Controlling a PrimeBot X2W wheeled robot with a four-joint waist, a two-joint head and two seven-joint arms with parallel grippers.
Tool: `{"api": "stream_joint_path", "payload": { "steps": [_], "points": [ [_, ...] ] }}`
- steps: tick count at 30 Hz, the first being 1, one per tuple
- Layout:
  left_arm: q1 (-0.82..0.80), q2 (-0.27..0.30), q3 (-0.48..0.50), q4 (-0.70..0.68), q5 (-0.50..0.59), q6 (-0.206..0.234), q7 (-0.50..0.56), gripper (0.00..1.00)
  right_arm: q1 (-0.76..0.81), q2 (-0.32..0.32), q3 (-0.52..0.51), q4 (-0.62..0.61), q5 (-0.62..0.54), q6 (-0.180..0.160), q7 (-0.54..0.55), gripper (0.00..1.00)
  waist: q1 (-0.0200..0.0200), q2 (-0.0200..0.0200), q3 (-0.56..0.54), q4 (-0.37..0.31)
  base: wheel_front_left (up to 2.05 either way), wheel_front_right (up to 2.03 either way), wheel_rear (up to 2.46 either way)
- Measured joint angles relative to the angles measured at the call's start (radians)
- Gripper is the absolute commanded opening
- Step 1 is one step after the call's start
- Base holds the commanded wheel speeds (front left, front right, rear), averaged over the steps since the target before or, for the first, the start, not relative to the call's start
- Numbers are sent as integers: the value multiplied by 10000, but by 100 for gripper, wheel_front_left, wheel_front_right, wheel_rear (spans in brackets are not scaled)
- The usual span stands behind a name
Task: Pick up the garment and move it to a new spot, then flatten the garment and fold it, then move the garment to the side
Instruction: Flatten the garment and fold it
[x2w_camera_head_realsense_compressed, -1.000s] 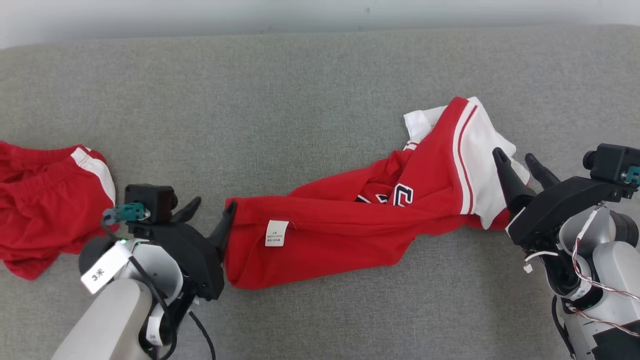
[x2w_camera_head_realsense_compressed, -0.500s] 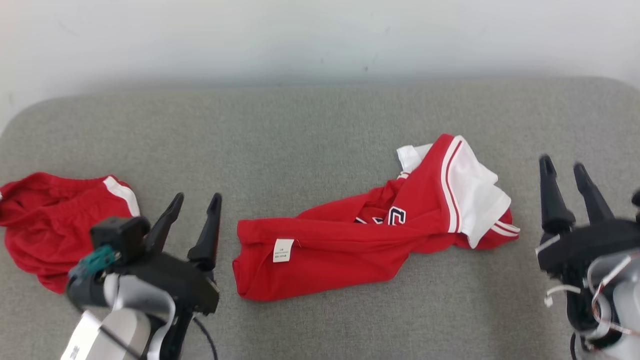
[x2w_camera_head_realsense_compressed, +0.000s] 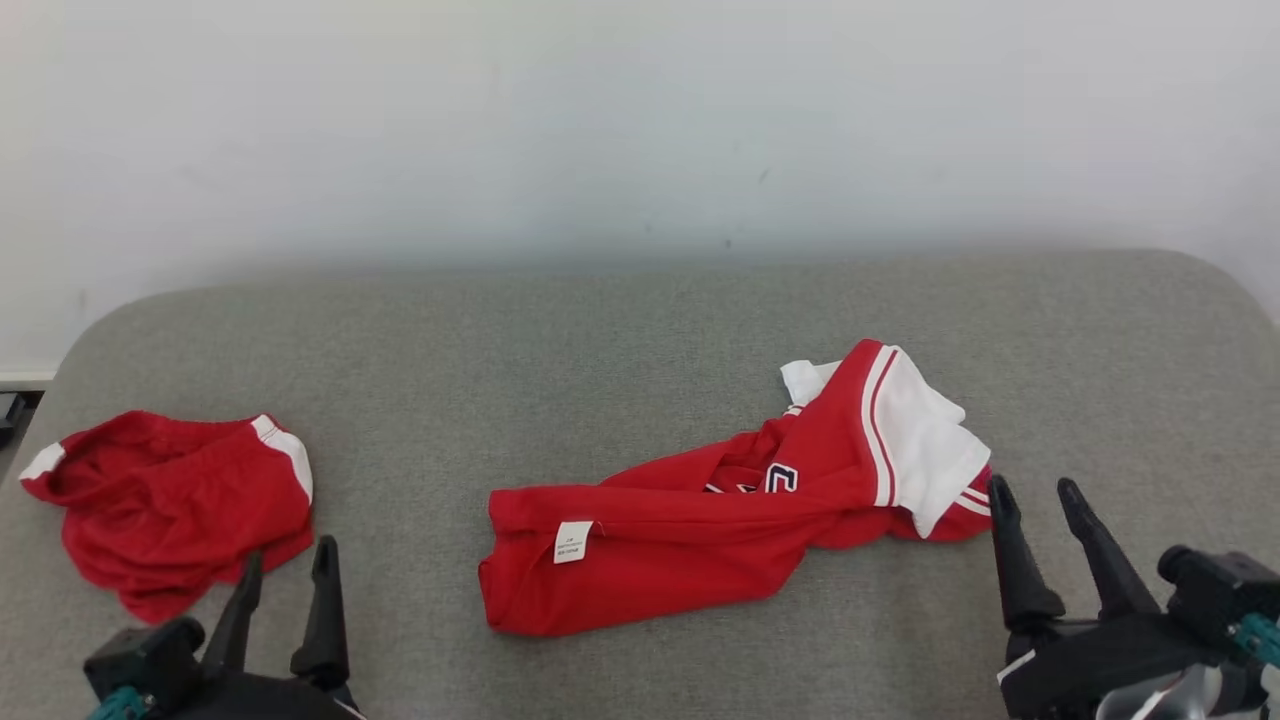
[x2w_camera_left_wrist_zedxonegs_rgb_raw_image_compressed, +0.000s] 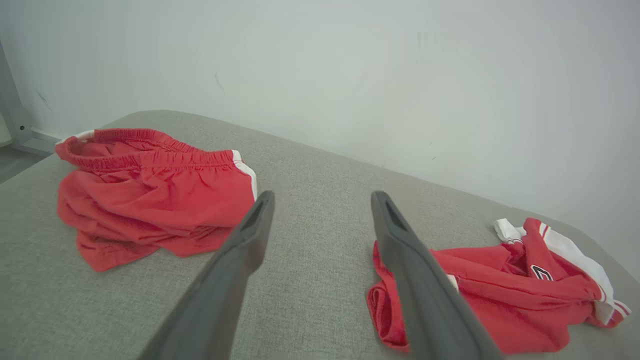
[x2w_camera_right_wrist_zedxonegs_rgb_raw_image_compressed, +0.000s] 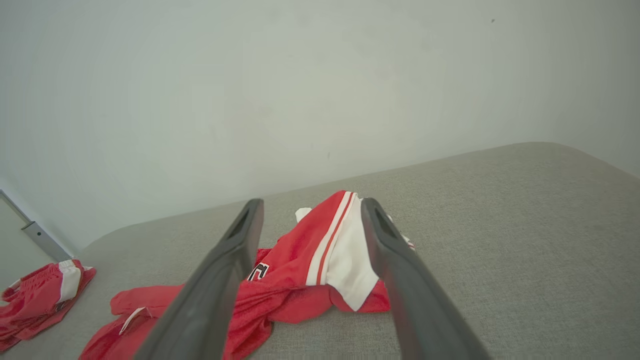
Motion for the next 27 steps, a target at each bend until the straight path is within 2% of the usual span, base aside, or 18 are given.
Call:
{"api": "stream_joint_path", "payload": {
  "steps": [4, 13, 27],
  "points": [
    [190, -159, -10, 15, 431, 0, 144, 100, 260, -81, -2, 88, -153, 29, -169, 100, 2, 1, -35, -116, 0, 0, 0],
    [567, -128, 169, -167, 963, 0, 637, 100, 298, -92, -56, 161, -318, 29, -518, 100, 3, 1, 18, -228, 0, 0, 0],
    [562, -238, 261, -487, 1126, 0, 1417, 100, 279, -79, -56, 384, -420, 25, -782, 100, 3, 2, 140, -276, 0, 0, 0]
  ]
}}
